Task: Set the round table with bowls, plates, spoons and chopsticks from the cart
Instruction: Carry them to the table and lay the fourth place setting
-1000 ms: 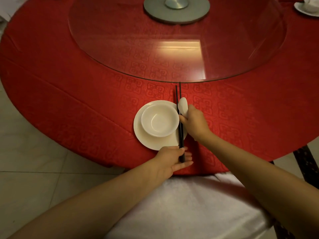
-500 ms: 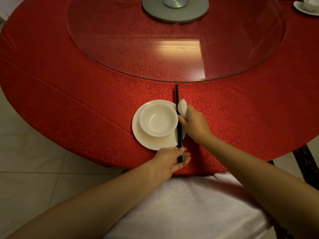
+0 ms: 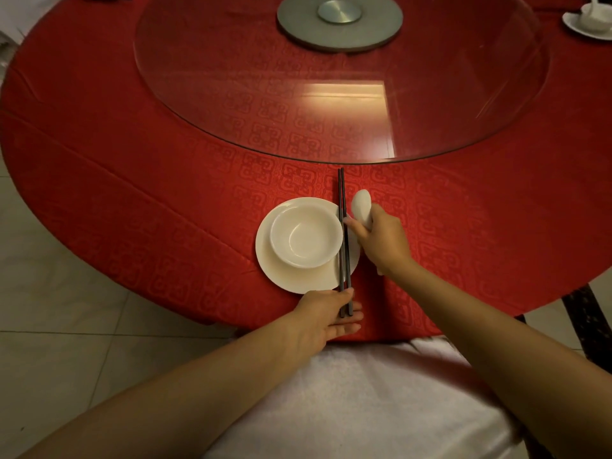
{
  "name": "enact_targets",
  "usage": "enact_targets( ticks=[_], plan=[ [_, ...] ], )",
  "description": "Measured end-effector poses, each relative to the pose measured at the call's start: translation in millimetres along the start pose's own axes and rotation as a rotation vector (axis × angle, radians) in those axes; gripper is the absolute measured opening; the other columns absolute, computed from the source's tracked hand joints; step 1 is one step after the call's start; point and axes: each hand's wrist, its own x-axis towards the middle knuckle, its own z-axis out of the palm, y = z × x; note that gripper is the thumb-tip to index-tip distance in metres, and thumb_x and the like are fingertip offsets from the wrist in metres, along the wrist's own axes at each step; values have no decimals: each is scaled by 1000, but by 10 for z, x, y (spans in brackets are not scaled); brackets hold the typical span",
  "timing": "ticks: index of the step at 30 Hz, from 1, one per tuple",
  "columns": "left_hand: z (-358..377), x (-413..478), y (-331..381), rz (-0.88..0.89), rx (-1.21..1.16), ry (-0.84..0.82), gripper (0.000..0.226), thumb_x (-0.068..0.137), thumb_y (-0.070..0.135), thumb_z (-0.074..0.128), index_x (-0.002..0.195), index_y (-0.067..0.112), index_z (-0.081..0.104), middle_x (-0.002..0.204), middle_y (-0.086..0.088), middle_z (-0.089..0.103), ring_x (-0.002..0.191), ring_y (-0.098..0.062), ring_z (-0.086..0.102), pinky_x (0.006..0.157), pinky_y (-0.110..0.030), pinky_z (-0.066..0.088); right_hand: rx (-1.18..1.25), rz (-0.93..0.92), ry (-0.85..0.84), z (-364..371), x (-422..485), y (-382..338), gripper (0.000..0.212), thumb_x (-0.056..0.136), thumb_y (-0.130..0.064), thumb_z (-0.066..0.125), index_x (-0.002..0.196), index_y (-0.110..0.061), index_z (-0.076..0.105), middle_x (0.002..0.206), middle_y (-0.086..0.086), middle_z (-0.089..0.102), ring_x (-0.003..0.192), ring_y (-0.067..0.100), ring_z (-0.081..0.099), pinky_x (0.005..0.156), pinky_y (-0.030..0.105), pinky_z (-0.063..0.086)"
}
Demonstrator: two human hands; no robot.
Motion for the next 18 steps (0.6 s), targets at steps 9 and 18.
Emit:
enact_targets(
  ticks=[9,18],
  plan=[
    [-452,-248,72,8,213,15,26,91,15,57,115,4,57,96,-9,64,81,-17,63,49,-23,57,144,74,-47,-422,126,-31,28,90,-37,57,76,-14,48,70,-1,54,61,14,47,51,28,32],
    [-189,-203,75,366,571,171,39,94,9,45,131,15,52,105,-10,65,75,-25,65,52,-24,52,-135,-313,-381,-501,63,-311,31,94,-9,48,125,-8,55,105,14,51,91,20,47,73,22,32]
  ],
)
